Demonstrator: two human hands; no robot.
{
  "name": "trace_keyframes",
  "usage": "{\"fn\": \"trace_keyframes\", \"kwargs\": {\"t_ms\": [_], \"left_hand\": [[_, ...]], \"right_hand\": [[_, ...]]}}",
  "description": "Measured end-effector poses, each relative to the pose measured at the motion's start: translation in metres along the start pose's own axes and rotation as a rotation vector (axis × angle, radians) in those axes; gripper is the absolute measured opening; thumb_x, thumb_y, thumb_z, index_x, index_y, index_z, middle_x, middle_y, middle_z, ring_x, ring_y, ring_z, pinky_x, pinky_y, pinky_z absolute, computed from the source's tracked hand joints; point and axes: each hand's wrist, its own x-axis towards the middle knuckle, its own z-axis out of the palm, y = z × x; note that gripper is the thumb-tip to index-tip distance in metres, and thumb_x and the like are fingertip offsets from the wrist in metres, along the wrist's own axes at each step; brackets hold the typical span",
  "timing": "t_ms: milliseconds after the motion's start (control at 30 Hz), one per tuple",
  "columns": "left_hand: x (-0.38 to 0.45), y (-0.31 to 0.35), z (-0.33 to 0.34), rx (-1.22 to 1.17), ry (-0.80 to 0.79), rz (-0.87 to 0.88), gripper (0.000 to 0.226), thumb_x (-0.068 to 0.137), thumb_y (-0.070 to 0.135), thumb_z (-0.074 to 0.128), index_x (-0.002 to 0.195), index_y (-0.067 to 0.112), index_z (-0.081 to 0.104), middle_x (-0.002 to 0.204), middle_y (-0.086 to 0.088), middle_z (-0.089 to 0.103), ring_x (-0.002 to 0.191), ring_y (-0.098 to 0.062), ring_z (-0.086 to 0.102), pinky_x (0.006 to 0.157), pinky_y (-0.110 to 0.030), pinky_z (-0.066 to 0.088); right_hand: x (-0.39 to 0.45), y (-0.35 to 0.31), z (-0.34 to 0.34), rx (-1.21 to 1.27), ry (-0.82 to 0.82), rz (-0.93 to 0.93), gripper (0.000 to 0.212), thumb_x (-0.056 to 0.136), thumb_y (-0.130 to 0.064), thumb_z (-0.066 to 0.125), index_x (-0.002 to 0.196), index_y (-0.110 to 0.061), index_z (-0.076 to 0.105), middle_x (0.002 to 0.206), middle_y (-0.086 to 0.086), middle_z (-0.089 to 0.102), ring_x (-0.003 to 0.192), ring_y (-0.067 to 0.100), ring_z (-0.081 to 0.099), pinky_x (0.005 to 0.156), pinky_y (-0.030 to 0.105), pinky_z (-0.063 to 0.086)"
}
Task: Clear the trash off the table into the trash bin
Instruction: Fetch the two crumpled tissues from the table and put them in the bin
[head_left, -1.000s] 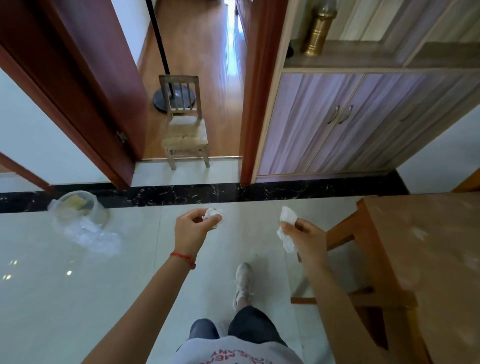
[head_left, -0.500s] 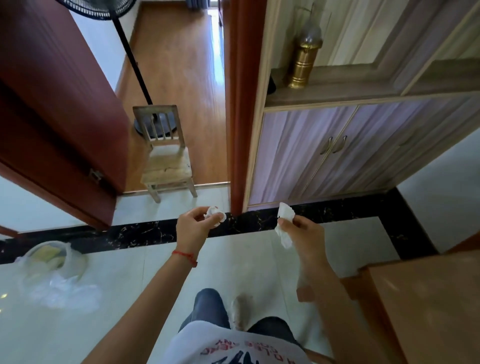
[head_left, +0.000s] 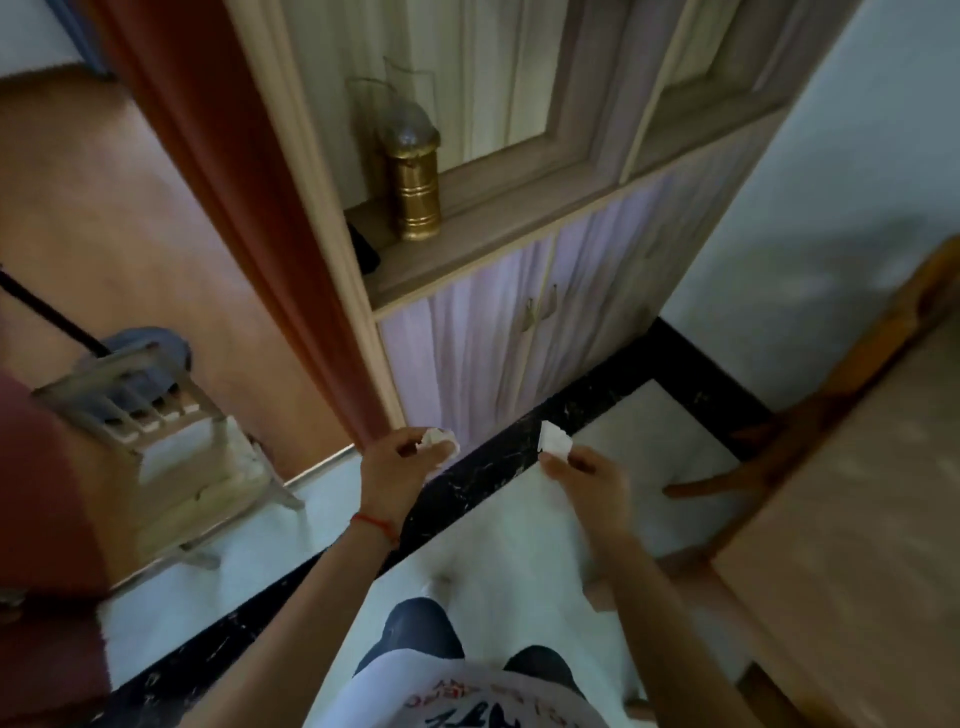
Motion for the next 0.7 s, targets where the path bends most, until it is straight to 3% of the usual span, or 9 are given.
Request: {"fn": "trace_keyframes", "kwargs": {"t_ms": [100,200,333,433,600,700], "left_hand": [[0.029,0.016,0.018,0.045,-0.125,0.038,0.013,0.07,0.006,0.076,0.072,0.017,0.068,0.053,0.014,0.063,0.052,0.005,0.057,0.057,-0.009,0.047],[0.049,0.028,0.036,0.099,-0.278,0.08,0.007,0.071,0.006,0.075,0.074,0.01,0.07,0.061,0.003,0.065,0.051,0.004,0.057,0.054,-0.007,0.047],[0.067,0.041,0.062,0.13,-0.42,0.105,0.011,0.071,0.004,0.074,0.081,0.001,0.071,0.065,-0.004,0.064,0.049,0.004,0.057,0.052,-0.006,0.046],[0.077,0.045,0.081,0.141,-0.513,0.1,0.011,0.07,0.002,0.074,0.081,0.003,0.07,0.065,-0.001,0.065,0.054,0.001,0.059,0.052,-0.007,0.047],[0.089,0.053,0.115,0.168,-0.658,0.112,0.016,0.071,-0.001,0.073,0.082,0.01,0.07,0.05,0.017,0.065,0.052,0.006,0.06,0.052,-0.007,0.048],[0.097,0.057,0.134,0.197,-0.712,0.114,0.015,0.07,0.003,0.075,0.074,0.017,0.071,0.053,0.016,0.067,0.062,-0.004,0.064,0.062,-0.017,0.054]], "right_hand": [[0.01,-0.003,-0.002,0.051,0.122,0.043,0.028,0.081,-0.015,0.066,0.061,-0.007,0.05,0.055,0.003,0.042,0.043,0.005,0.037,0.039,0.009,0.028],[0.014,-0.005,-0.008,0.133,0.235,0.104,0.027,0.081,-0.015,0.067,0.058,-0.011,0.053,0.054,0.001,0.048,0.043,0.004,0.043,0.04,0.01,0.033],[0.015,-0.003,-0.015,0.207,0.388,0.174,0.012,0.08,-0.017,0.069,0.071,-0.012,0.063,0.07,0.009,0.06,0.062,0.019,0.055,0.056,0.024,0.046],[0.013,-0.002,-0.02,0.248,0.497,0.211,0.006,0.08,-0.017,0.069,0.078,-0.015,0.064,0.074,0.004,0.061,0.063,0.013,0.056,0.052,0.017,0.046],[0.013,0.002,-0.029,0.304,0.649,0.279,0.014,0.079,-0.016,0.07,0.084,-0.004,0.067,0.074,0.005,0.06,0.059,0.009,0.052,0.044,0.01,0.041],[0.022,0.002,-0.039,0.329,0.683,0.307,0.009,0.08,-0.017,0.069,0.083,-0.01,0.066,0.071,0.001,0.061,0.059,0.009,0.054,0.041,0.008,0.041]]}}
